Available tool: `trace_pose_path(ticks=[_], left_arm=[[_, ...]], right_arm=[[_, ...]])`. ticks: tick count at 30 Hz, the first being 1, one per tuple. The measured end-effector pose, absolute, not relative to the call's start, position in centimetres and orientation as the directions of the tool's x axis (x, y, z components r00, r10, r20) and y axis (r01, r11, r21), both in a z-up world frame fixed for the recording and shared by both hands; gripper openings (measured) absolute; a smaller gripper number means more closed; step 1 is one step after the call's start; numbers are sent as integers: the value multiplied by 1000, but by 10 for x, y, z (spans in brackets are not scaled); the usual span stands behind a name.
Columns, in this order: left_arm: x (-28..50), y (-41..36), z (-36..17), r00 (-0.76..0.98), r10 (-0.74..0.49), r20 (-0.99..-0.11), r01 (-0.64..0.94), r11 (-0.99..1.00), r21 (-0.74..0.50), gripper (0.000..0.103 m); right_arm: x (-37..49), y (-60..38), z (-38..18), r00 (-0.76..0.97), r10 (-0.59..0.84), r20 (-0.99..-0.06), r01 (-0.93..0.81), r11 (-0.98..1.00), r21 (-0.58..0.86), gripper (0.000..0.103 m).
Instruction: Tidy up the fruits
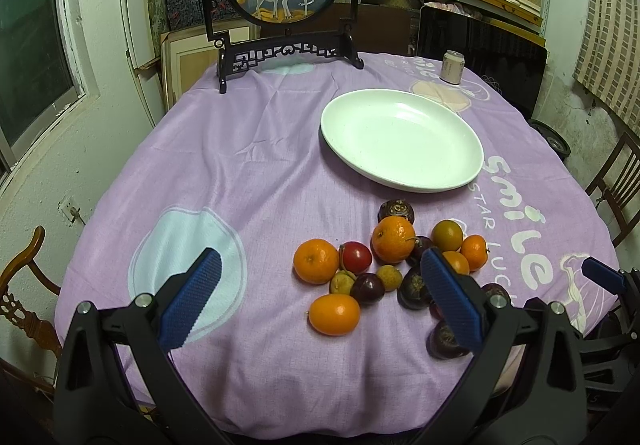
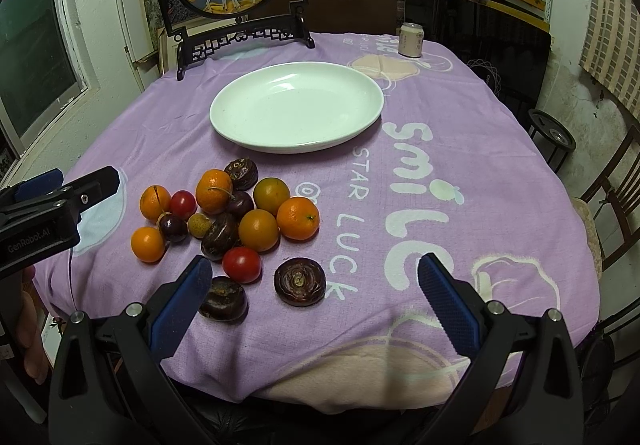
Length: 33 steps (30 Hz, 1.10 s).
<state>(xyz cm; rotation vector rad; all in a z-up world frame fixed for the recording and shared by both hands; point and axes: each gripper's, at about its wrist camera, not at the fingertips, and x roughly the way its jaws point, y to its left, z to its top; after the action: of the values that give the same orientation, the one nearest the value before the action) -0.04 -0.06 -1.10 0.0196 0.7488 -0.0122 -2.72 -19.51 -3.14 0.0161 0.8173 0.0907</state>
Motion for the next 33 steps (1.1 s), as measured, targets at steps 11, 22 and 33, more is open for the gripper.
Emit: trace_pose_path(ticks=[11,22,33], left_arm=[[0,0,-11,731,-4,-682,18,1000,13,101],[-6,22,-46,681,44,-731,-19,999,43,101],[-13,53,-77,594,45,-803,-53,998,17,101]], right_arm=[[-27,-196,-31,680,88,-728,-75,996,50,102],[-29,-191,-57,646,116,-754,-149,989,25,102],[2,-194,-107,558,156,-815,-189,980,57,74]])
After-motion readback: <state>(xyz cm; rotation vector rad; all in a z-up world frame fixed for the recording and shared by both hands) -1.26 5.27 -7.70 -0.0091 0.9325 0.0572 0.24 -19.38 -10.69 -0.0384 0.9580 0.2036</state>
